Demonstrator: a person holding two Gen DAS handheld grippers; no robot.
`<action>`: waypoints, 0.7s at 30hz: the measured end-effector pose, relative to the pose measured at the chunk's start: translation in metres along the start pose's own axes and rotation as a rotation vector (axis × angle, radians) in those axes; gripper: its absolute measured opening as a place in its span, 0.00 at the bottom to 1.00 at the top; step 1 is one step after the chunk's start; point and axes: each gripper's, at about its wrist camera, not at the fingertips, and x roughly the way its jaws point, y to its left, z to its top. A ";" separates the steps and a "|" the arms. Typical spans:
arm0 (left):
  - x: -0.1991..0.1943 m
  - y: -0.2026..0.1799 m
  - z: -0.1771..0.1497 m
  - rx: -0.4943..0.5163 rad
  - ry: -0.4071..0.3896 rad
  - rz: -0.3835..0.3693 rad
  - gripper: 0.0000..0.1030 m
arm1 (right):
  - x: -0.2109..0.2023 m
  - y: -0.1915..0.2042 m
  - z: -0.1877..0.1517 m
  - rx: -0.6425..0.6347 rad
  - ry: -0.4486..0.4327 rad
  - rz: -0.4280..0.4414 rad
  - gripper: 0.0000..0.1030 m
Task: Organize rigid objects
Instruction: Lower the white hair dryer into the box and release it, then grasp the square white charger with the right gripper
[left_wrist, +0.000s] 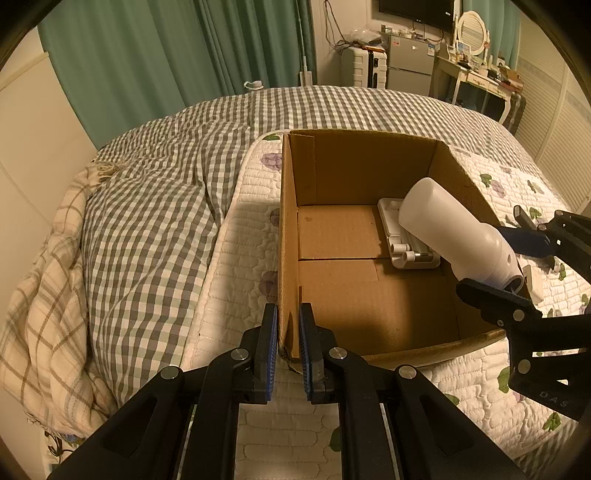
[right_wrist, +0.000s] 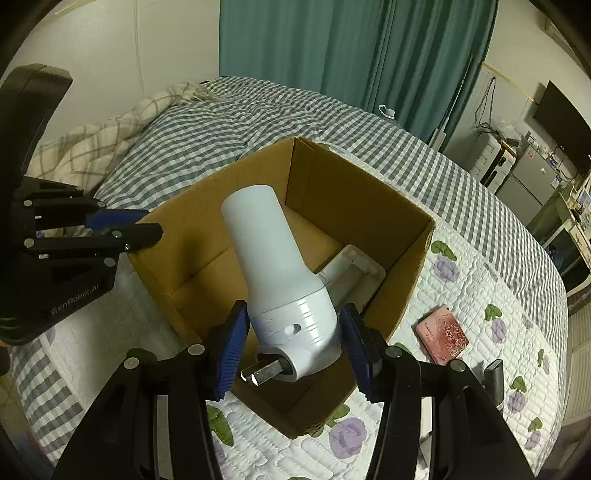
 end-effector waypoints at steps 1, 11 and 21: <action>0.000 0.000 0.000 -0.001 0.000 0.000 0.10 | 0.000 0.000 -0.001 0.001 -0.002 0.003 0.49; -0.001 0.000 0.000 0.004 0.002 0.002 0.11 | -0.038 -0.026 -0.025 0.048 -0.067 -0.028 0.81; -0.003 0.001 0.001 -0.001 0.001 0.000 0.11 | -0.065 -0.132 -0.093 0.235 0.009 -0.194 0.82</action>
